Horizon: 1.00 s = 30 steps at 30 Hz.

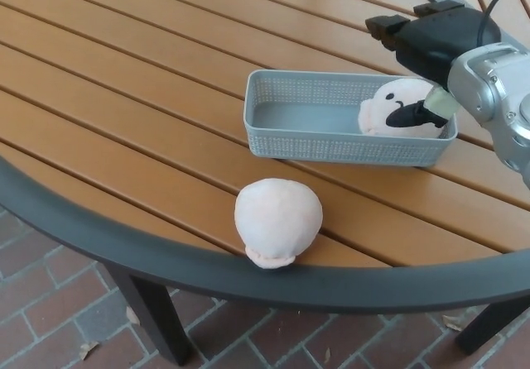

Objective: The robot walks towards a desk kept outside and uses its right hand to pick up two emotional support dumplings one after the other and puts it in a container kept in front of it on the desk

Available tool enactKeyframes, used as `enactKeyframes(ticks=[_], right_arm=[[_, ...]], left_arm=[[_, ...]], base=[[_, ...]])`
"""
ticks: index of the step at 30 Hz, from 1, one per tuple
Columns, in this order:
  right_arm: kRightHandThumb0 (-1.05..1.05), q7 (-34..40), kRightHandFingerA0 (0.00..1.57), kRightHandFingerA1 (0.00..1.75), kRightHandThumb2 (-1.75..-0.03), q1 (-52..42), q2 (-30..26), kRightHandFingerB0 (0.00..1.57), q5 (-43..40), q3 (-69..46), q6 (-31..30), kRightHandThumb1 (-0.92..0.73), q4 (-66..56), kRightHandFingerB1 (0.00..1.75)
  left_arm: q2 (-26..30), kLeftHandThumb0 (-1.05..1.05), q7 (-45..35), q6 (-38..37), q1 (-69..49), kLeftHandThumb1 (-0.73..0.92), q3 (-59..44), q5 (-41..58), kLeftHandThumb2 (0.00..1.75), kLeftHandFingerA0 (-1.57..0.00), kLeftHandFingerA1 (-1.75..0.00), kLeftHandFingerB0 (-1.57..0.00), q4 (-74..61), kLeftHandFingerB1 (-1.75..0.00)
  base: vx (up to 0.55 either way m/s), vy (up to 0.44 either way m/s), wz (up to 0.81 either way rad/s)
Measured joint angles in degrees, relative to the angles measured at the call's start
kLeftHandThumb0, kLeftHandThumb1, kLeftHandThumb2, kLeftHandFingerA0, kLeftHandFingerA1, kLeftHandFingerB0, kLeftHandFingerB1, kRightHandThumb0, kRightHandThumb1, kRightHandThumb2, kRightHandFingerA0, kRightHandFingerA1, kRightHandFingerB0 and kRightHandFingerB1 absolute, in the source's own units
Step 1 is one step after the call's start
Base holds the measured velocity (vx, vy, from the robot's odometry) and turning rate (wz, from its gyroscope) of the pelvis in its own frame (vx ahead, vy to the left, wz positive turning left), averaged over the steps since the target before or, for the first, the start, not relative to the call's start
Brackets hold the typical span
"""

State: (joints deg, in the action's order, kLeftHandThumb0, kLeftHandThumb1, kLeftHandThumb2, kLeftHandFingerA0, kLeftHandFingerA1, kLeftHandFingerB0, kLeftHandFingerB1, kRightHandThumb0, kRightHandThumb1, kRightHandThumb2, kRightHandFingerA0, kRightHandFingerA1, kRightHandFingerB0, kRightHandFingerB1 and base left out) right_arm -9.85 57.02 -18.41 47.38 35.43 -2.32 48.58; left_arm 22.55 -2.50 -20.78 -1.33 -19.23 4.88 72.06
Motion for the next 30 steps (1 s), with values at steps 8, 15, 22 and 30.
enactKeyframes(ticks=[8,15,22,30], right_arm=[[-1.05,-1.03,0.00,0.13,-0.97,-1.40,-0.21,0.00,-0.55,-1.52,-0.94,-0.60,-2.45,0.05],[-1.05,-4.28,0.00,0.15,-1.02,-4.63,-2.35,0.00,-2.80,-6.21,-1.09,-0.61,-18.72,0.11],[-1.05,-7.58,0.00,0.03,-1.03,-10.46,-3.80,0.00,-3.75,-8.81,-1.35,-0.61,-35.25,0.05],[-1.04,-11.37,0.00,0.02,-1.00,-19.44,-5.64,0.00,-5.40,-10.26,-2.00,-0.59,-51.62,0.00]], left_arm=[[0.00,-0.22,0.04,0.00,-0.06,-0.18,0.06,-0.01,0.80,-1.34,-1.22,-1.35,0.00,-1.20],[-0.01,-0.21,0.04,0.01,0.45,-0.18,0.10,-0.02,0.80,-1.33,-1.21,-1.34,-0.06,-1.20],[-0.03,-0.21,0.04,0.02,0.94,-0.18,0.11,-0.02,0.80,-1.33,-1.22,-1.34,-0.09,-1.20],[-0.03,-0.22,0.04,0.03,1.42,-0.19,0.15,-0.04,0.79,-1.34,-1.23,-1.36,-0.15,-1.21]], base=[[0.00,0.000,0.00],[0.00,0.000,0.00],[0.00,0.000,0.00],[0.00,0.000,0.00]])
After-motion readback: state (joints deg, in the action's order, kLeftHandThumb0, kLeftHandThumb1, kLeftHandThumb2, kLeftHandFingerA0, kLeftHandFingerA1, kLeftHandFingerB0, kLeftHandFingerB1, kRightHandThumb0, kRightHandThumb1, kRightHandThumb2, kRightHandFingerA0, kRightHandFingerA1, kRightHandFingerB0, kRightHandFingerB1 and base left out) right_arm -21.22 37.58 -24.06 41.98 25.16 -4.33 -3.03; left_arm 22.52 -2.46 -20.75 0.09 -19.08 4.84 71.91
